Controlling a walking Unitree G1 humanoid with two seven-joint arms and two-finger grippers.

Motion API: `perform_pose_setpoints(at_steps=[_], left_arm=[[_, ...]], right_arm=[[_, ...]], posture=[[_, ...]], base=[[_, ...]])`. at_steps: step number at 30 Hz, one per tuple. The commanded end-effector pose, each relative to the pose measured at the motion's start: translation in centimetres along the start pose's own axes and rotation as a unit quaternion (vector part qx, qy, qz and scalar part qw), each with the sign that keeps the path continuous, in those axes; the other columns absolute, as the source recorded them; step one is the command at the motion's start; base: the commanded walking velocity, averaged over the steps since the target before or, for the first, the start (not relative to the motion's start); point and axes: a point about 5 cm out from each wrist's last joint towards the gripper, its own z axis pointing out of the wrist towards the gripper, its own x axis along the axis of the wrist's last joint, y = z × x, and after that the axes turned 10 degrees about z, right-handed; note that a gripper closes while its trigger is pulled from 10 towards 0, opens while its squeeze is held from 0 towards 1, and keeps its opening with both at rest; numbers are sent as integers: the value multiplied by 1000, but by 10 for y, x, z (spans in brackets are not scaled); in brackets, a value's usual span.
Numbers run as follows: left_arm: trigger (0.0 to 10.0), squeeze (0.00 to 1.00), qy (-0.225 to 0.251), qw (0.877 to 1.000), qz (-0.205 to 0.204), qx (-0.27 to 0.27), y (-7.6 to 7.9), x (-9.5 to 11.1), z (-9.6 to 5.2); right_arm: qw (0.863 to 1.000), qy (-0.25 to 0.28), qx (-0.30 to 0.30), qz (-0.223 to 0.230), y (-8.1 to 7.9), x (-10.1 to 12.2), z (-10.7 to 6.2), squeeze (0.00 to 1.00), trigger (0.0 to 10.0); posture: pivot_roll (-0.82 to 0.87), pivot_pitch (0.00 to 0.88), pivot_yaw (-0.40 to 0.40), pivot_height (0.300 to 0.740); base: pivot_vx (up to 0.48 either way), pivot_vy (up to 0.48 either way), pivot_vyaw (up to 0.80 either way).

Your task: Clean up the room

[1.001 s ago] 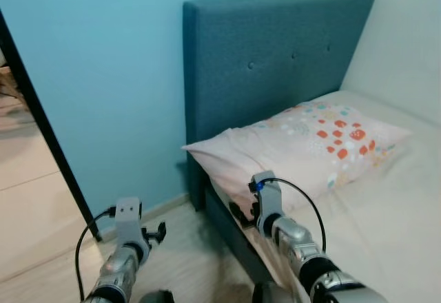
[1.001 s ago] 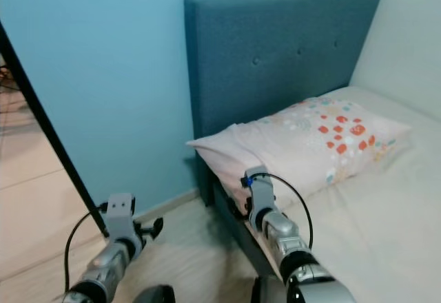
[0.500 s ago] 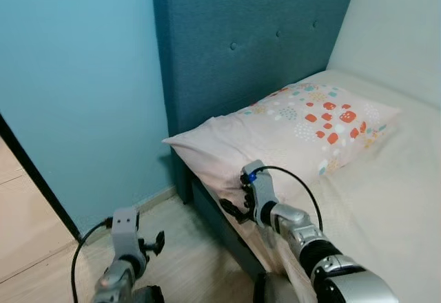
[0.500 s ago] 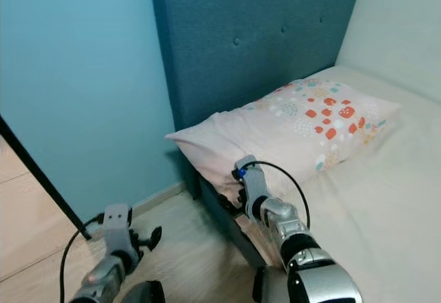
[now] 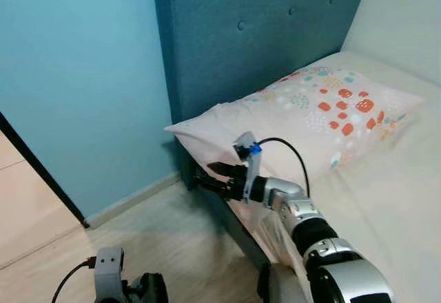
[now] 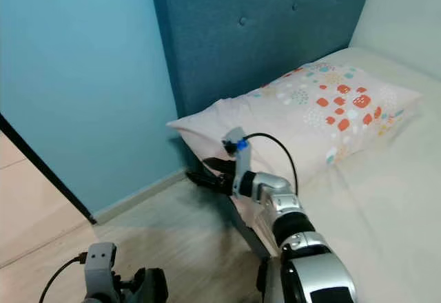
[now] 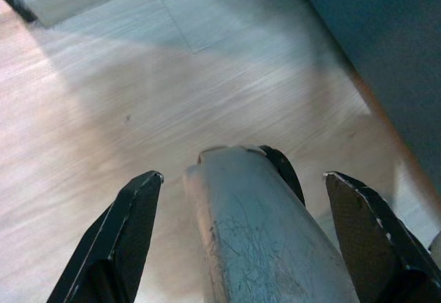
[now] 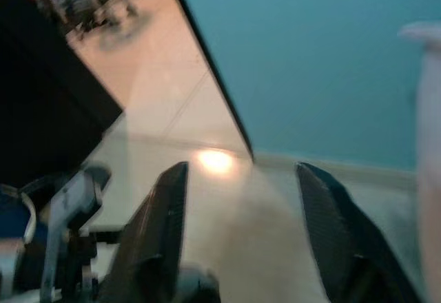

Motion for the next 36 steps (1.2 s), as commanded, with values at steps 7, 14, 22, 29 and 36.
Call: perform_pose_setpoints(at_steps=[7,14,22,29,36], left_arm=[[10000,0,-26,999,19,-15,-2,-18,-11],[10000,0,-23,999,17,-15,-1,-20,-13],[10000,0,-17,1000,17,-17,-1,-21,-16],[10000,0,-4,1000,15,-15,-1,-20,-17],[10000,0,1,1000,13,-20,3,-18,-16]], right_arm=[[981,-116,-128,-86,5,-30,13,0,0],[937,-103,-275,-189,32,-1,-8,0,10000],[886,-43,-382,-260,60,63,-53,0,10000],[849,-69,-439,-287,74,70,-80,0,10000],[970,68,-194,-131,34,71,-29,0,10000]], posture=[[119,222,-42,546],[122,231,-47,546],[128,242,-50,546],[136,254,-57,546],[136,260,-58,546]], base=[[0,0,0],[0,0,0],[0,0,0],[0,0,0],[0,0,0]])
